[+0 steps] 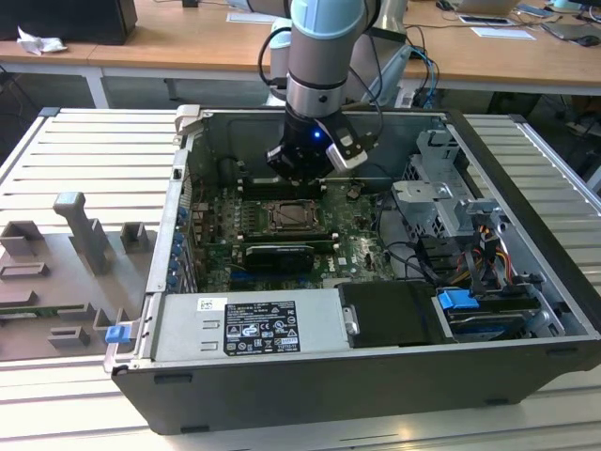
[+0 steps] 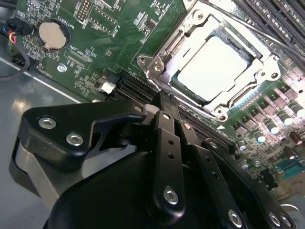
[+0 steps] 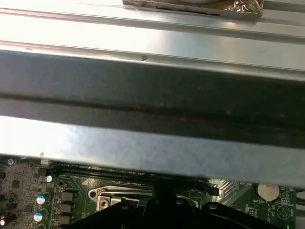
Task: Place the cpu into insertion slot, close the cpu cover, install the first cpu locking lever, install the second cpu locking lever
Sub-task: 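Install the first cpu locking lever, then install the second cpu locking lever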
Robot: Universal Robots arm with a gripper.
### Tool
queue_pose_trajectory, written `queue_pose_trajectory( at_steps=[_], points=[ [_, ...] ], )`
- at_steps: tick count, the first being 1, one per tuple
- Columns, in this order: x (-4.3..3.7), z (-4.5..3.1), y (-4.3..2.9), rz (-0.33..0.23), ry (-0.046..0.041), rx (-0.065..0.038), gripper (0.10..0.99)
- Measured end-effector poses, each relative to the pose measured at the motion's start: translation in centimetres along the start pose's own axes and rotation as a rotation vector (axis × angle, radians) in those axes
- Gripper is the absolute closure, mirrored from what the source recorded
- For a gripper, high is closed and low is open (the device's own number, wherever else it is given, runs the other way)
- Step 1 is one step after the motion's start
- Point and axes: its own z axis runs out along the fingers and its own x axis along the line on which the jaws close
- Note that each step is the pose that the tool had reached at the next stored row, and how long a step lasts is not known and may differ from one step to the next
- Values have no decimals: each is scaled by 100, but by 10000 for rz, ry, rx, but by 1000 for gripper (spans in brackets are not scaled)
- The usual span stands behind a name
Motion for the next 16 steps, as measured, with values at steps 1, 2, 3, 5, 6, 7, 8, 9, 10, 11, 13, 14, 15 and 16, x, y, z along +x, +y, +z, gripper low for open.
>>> queue_pose_trajectory(
  at_steps=[1,2,3,5,6,7,8,9,10,11,13,14,15,16],
  points=[
    [1,-1,-8,0,1,0,980],
    [2,-2,-15,1,0,0,980],
    [2,-2,-20,1,0,0,980],
    [4,-4,-34,1,0,0,980],
    [4,-4,-39,1,0,0,980],
    [5,-5,-45,1,0,0,980],
    [5,-5,-47,3,-1,-1,980],
    [5,-5,-50,1,0,0,980],
    [5,-6,-53,1,0,1,980],
    [6,-6,-55,1,0,0,980],
    [6,-6,-59,1,-1,0,980],
    [6,-6,-61,1,0,-1,980],
    [7,-7,-62,1,0,1,980],
    [7,-7,-66,1,0,0,980]
  ],
)
